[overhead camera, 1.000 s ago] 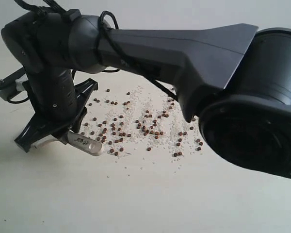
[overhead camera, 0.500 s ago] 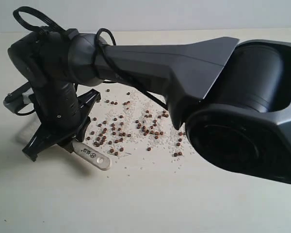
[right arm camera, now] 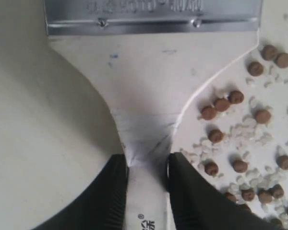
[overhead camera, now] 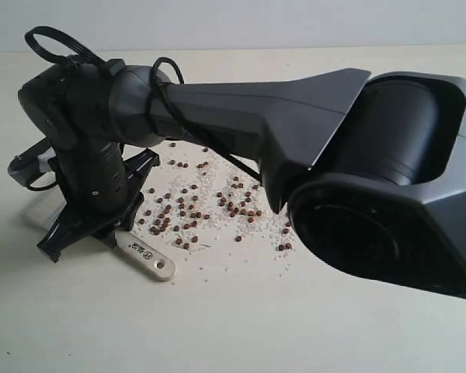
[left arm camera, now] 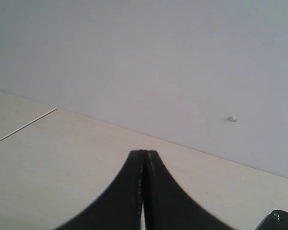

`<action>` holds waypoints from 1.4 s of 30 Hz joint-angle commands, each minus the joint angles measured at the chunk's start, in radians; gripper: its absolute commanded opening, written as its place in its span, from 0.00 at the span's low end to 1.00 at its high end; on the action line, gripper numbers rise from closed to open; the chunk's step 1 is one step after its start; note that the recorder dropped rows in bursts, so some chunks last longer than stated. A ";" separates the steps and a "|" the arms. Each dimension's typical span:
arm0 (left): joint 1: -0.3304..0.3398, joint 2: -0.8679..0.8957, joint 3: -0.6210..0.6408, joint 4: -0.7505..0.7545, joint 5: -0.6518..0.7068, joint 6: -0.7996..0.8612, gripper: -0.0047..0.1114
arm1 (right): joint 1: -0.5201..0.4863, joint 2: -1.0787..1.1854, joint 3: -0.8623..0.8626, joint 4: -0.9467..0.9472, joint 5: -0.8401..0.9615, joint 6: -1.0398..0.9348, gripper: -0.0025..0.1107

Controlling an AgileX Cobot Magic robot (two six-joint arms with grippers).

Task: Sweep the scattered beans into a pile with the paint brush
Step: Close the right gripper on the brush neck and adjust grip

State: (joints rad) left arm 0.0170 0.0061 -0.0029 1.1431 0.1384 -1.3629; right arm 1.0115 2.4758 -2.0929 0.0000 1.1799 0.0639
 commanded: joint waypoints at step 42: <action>-0.005 -0.006 0.003 -0.003 0.006 -0.002 0.04 | 0.000 0.037 0.003 -0.073 0.041 -0.104 0.02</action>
State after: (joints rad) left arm 0.0170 0.0061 -0.0029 1.1431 0.1384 -1.3629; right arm 1.0115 2.5047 -2.0973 -0.0187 1.1922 -0.0601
